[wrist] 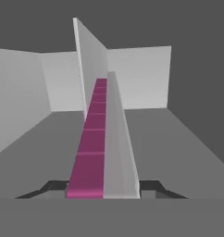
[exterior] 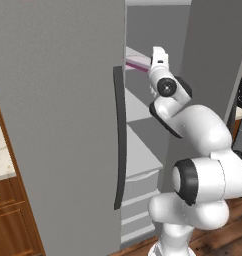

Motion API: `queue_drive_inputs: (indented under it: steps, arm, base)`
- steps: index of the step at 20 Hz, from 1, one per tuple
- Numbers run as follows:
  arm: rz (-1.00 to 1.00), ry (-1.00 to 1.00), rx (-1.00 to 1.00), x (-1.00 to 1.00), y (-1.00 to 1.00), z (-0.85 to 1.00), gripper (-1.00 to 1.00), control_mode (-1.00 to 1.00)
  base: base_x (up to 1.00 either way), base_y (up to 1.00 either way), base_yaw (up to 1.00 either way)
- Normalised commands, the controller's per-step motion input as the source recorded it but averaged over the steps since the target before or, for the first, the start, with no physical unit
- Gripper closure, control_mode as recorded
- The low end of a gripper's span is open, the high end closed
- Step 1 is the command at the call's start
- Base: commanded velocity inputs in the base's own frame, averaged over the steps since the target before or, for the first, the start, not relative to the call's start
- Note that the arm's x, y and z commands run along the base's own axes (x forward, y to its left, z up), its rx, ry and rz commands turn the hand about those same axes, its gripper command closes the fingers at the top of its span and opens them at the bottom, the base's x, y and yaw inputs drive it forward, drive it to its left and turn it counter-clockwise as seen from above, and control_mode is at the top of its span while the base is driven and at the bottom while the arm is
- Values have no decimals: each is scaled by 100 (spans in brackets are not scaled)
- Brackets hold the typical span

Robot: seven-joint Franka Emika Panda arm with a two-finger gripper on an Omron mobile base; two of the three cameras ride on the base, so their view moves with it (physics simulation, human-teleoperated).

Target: The ice cube tray has been filled with water. Take the tray and place it in the freezer to make ice. Close the freezer door after placing the tray.

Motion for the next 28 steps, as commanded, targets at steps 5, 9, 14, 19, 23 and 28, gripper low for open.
queue_drive_inputs:
  steps: [5,9,14,19,23,28]
  arm:
    - [5,2,0,53,0,0,100,-100]
    - [5,3,0,67,0,0,100,-100]
    - [5,5,0,65,0,0,-100,-100]
    - [5,8,0,48,0,0,-100,-100]
    - [1,7,0,13,3,20,-100,-100]
    - [0,1,0,0,4,52,-100,-100]
  base:
    - [0,0,0]
    - [0,0,0]
    - [0,0,0]
    - [0,0,0]
    - [0,0,0]
    - [0,0,0]
